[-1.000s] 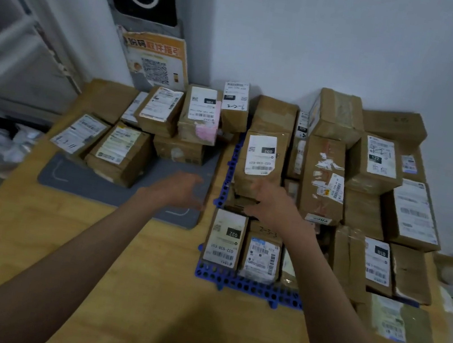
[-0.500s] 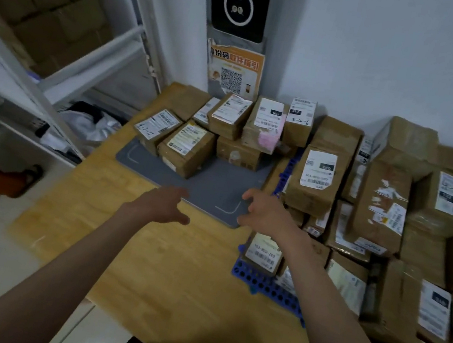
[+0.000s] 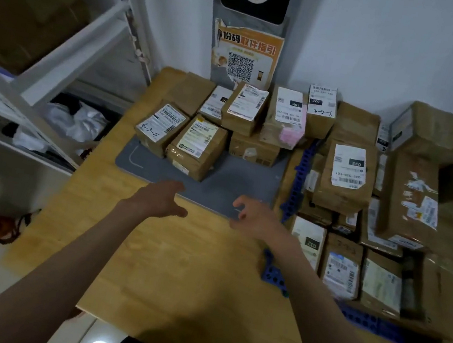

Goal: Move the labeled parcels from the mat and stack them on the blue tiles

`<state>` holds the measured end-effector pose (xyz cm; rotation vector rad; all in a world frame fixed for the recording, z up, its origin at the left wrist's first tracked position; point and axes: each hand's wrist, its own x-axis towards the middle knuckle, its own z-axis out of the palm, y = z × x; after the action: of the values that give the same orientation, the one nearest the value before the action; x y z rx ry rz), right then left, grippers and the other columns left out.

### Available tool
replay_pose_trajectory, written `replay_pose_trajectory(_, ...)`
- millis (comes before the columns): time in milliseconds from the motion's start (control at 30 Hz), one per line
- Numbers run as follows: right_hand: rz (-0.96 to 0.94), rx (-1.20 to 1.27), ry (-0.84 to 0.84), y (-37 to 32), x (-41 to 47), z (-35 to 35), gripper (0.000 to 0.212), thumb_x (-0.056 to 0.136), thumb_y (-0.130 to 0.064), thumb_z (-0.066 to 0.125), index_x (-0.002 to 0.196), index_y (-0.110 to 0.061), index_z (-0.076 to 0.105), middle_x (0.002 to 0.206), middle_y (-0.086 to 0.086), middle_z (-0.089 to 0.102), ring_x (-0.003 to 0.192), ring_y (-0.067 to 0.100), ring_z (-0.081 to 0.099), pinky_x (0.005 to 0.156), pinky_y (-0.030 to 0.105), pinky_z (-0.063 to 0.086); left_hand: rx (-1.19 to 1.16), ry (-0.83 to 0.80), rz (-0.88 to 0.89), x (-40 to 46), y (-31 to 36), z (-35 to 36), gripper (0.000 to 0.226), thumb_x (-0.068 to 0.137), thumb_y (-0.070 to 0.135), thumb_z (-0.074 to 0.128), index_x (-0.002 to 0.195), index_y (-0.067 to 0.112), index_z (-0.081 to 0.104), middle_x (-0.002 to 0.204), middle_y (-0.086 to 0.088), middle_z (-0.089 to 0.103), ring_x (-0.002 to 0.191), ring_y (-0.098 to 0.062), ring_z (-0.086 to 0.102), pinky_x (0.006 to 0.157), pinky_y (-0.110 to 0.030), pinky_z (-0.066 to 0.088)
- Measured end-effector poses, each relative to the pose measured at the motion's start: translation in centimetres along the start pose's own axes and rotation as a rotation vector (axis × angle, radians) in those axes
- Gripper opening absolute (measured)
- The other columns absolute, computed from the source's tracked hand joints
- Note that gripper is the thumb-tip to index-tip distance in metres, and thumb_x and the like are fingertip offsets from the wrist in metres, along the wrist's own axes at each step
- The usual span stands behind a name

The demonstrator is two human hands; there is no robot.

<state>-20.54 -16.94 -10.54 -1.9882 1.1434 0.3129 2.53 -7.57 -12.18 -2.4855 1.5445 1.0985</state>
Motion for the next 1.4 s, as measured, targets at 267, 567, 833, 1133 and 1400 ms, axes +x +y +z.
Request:
replay_pose_trajectory(267,0.082,0.091,0.044,-3.0,5.5,3.6,0.057,0.090,-0.024,0.066,0.140,-0.014,0.042,0.133,0.005,0.052,0.118,0.023,0.053,0.089,0.033,0.046,0.009,0.024,0.076,5.8,-3.8,-3.3,0.071,0.079,0.037,0.076,0.137,0.013,0.044,0.144,-0.010,0.041,0.128,-0.028,0.044,0.091,-0.035,0.041)
replay_pose_trajectory(567,0.142,0.230,0.086,-5.7,10.4,4.4,0.063,0.092,-0.023,0.066,0.146,-0.010,0.036,0.146,0.010,0.043,0.134,0.030,0.043,0.102,0.035,0.039,-0.122,0.071,0.140,9.2,-5.4,-4.7,0.088,0.080,0.027,0.078,0.151,0.018,0.026,0.155,-0.001,0.023,0.130,-0.026,0.045,0.094,-0.040,0.048)
replay_pose_trajectory(833,0.188,0.497,0.099,-6.7,13.6,4.3,0.068,0.088,-0.015,0.067,0.148,-0.017,0.034,0.133,0.001,0.050,0.107,0.020,0.056,0.078,0.032,0.047,-0.128,0.048,0.090,11.5,-5.4,-4.7,0.089,0.079,0.023,0.079,0.151,0.017,0.026,0.154,-0.004,0.023,0.118,-0.033,0.054,0.093,-0.044,0.048)
replay_pose_trajectory(1133,0.236,0.615,0.186,-6.8,13.5,6.1,0.083,0.079,-0.016,0.073,0.148,-0.008,0.027,0.146,0.014,0.038,0.133,0.034,0.040,0.104,0.048,0.044,-0.275,0.020,0.080,11.4,-6.1,-2.0,0.115,0.062,0.024,0.088,0.152,0.023,0.017,0.139,-0.011,0.033,0.127,-0.034,0.042,0.100,-0.045,0.044)
replay_pose_trajectory(1400,0.216,0.484,0.174,-5.5,11.3,8.4,0.058,0.081,-0.012,0.068,0.133,-0.013,0.043,0.127,0.008,0.055,0.123,0.030,0.036,0.084,0.026,0.029,-0.296,0.020,0.041,8.9,-5.7,0.5,0.091,0.061,0.017,0.086,0.138,0.017,0.038,0.110,-0.003,0.038,0.100,-0.025,0.050,0.076,-0.029,0.043)
